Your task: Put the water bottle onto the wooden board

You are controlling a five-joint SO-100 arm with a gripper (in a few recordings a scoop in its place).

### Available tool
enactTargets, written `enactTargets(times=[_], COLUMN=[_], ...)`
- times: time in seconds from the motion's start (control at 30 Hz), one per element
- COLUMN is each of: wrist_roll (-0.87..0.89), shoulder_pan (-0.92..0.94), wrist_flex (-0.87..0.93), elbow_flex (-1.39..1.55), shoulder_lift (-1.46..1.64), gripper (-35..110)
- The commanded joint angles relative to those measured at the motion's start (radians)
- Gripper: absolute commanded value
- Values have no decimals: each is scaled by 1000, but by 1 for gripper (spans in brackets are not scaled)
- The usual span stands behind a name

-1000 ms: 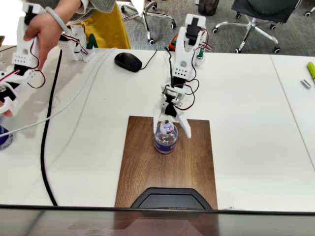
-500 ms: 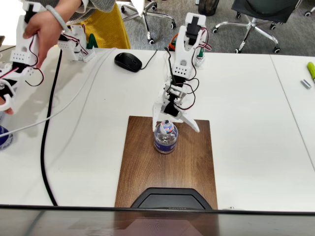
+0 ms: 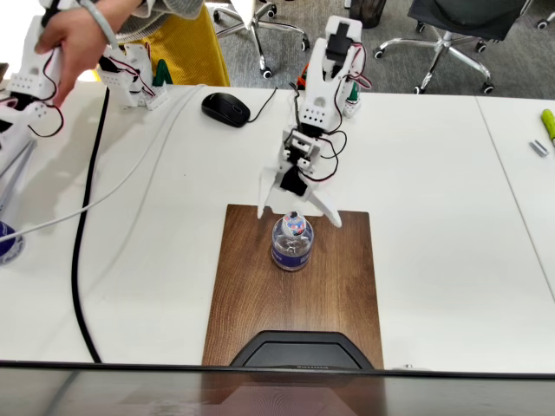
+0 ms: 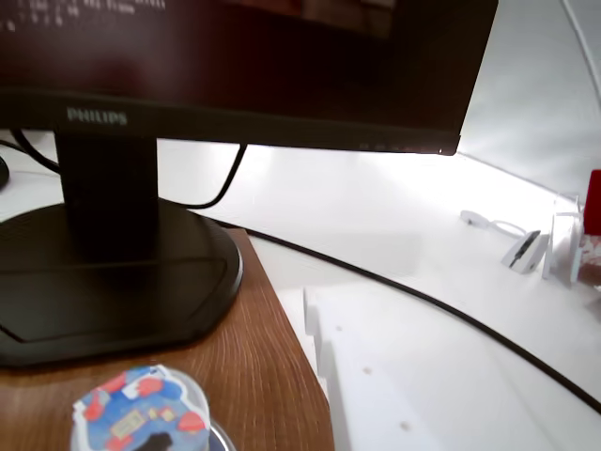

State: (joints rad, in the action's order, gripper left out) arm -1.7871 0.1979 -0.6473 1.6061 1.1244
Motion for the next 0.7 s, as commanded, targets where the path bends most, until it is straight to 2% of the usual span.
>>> enactTargets(times=[0.0,0.3,0.67], wrist_roll=[-14,-9,-12], shoulder_pan=[23,20,26], wrist_flex=[-15,-15,-21], elbow_flex=[48,264,696], shoulder_lift=[175,465,879], gripper=[64,60,52])
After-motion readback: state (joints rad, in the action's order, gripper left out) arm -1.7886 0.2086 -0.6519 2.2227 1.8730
